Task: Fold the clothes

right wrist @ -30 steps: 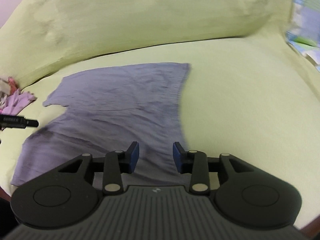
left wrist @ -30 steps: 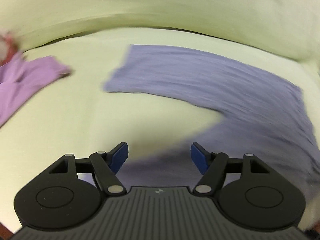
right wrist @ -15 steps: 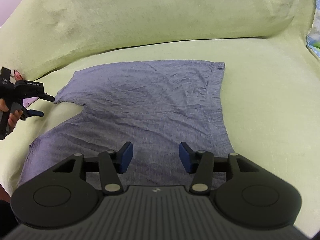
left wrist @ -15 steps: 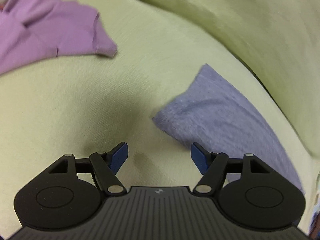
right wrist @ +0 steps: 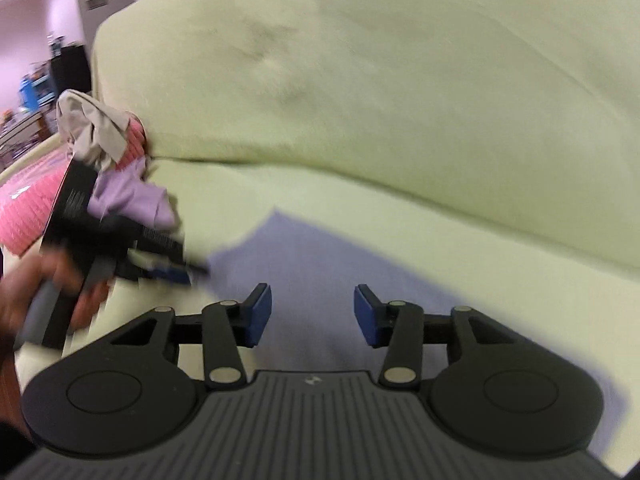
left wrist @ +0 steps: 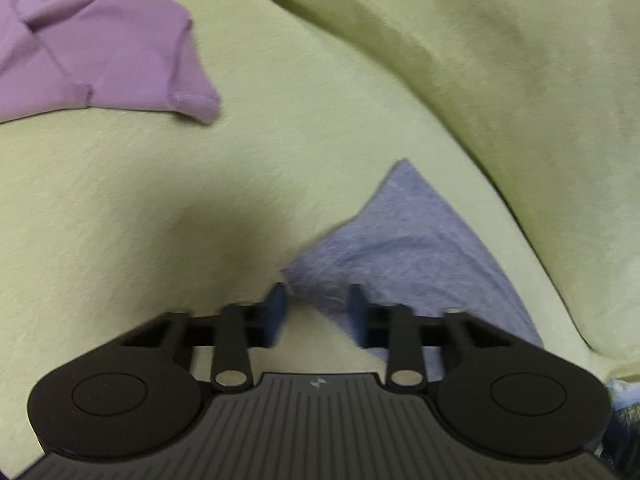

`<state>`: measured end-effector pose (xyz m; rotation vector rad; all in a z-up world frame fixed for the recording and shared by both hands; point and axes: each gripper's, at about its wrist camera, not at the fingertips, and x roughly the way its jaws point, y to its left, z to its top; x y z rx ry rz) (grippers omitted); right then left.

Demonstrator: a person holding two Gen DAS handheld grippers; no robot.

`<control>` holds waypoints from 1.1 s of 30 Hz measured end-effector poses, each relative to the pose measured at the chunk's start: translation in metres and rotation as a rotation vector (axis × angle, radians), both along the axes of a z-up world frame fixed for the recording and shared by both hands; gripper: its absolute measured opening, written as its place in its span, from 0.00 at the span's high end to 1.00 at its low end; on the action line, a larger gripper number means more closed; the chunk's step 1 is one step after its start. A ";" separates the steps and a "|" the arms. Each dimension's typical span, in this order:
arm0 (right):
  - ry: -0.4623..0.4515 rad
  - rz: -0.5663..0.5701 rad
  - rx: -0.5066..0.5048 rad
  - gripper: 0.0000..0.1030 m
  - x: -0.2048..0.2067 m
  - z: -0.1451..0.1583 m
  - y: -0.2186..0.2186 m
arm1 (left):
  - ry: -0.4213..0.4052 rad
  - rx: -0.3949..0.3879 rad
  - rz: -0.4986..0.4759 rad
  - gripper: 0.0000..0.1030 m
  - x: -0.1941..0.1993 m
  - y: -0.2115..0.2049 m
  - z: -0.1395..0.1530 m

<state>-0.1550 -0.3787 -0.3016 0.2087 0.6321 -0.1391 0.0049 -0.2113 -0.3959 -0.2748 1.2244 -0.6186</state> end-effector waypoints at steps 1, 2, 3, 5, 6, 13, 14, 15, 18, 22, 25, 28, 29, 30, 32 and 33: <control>0.000 0.030 0.006 0.61 0.015 0.002 -0.006 | 0.003 -0.033 0.004 0.98 -0.001 0.003 -0.002; 0.005 0.070 0.015 0.61 0.037 0.002 -0.013 | 0.005 -0.061 0.007 0.98 -0.002 0.005 -0.004; 0.019 0.101 0.025 0.61 0.055 -0.001 -0.017 | -0.004 -0.068 0.009 1.00 -0.005 0.007 -0.004; 0.045 0.152 0.042 0.61 0.085 -0.006 -0.024 | -0.031 -0.073 0.009 1.00 -0.009 0.008 -0.005; 0.055 0.159 0.039 0.62 0.094 -0.010 -0.026 | -0.039 -0.068 0.008 1.00 -0.010 0.008 -0.005; 0.180 0.289 -0.063 0.87 0.180 -0.055 -0.015 | -0.141 0.014 -0.044 1.00 -0.015 0.000 -0.002; 0.177 0.291 -0.065 0.82 0.186 -0.057 -0.014 | -0.147 0.014 -0.046 1.00 -0.015 -0.001 -0.002; 0.175 0.293 -0.066 0.70 0.193 -0.059 -0.014 | -0.154 0.011 -0.044 1.00 -0.014 -0.002 -0.003; 0.189 0.291 -0.067 0.61 0.210 -0.065 -0.015 | -0.147 -0.013 -0.041 1.00 -0.009 -0.002 -0.006; 0.252 0.323 -0.059 0.65 0.231 -0.081 -0.011 | -0.134 -0.037 -0.031 1.00 -0.004 -0.001 -0.011; 0.254 0.368 -0.084 1.00 0.236 -0.090 -0.006 | -0.140 -0.049 -0.028 1.00 -0.004 0.000 -0.012; 0.230 0.390 -0.074 1.00 0.237 -0.089 -0.003 | -0.173 -0.046 -0.029 1.00 -0.010 0.002 -0.010; 0.220 0.397 -0.076 1.00 0.238 -0.088 -0.001 | -0.182 -0.045 -0.027 1.00 -0.011 0.002 -0.009; 0.210 0.391 -0.083 1.00 0.239 -0.088 0.000 | -0.198 -0.042 -0.024 1.00 -0.013 0.003 -0.007; 0.190 0.375 -0.086 1.00 0.242 -0.087 0.000 | -0.222 -0.033 -0.018 1.00 -0.015 0.005 -0.004; 0.184 0.362 -0.090 1.00 0.244 -0.088 0.000 | -0.237 -0.018 -0.014 1.00 -0.016 0.005 -0.003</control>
